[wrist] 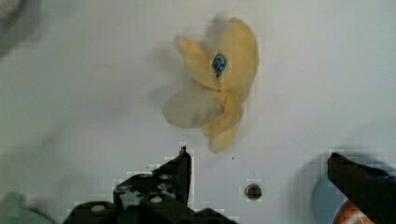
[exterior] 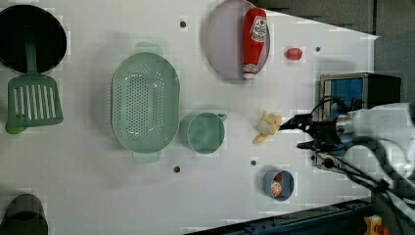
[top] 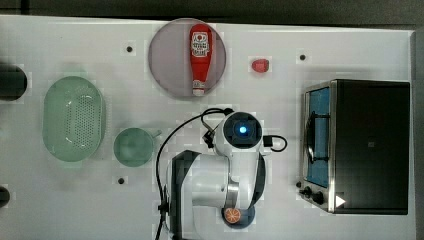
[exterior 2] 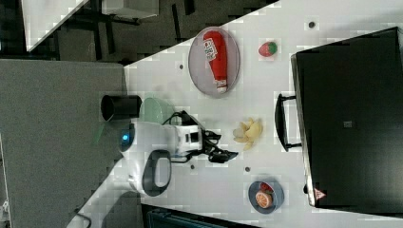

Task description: Pick Banana and place it in mug.

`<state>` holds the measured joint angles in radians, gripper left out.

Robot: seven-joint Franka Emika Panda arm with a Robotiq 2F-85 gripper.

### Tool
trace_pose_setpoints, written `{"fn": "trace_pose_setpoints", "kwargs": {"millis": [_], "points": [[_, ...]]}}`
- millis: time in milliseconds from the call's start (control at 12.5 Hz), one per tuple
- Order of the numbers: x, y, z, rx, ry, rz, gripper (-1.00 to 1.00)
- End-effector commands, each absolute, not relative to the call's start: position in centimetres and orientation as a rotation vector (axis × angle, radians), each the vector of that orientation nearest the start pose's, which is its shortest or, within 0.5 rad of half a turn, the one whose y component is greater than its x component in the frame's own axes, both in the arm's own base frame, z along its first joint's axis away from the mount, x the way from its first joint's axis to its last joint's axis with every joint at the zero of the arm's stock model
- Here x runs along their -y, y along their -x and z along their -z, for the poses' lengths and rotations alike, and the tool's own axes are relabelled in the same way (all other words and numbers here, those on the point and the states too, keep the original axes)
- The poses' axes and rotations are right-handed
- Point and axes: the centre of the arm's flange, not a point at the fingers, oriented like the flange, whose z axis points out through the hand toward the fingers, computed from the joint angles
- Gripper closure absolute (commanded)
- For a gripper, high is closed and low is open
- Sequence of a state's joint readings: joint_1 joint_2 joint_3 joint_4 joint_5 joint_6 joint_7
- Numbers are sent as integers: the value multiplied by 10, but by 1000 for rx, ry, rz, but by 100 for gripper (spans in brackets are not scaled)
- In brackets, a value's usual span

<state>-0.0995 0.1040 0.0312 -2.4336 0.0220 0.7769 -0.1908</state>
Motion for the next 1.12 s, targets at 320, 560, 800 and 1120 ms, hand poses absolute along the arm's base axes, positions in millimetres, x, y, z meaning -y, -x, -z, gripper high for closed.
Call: {"fn": "trace_pose_setpoints", "kwargs": {"millis": [320, 560, 800, 1120], "points": [[26, -479, -201, -658, 3060, -112, -100], [26, -475, -168, -661, 3056, -118, -100], [26, -476, -154, -666, 3051, -83, -72], [27, -474, -152, -669, 3050, -72, 19]]}}
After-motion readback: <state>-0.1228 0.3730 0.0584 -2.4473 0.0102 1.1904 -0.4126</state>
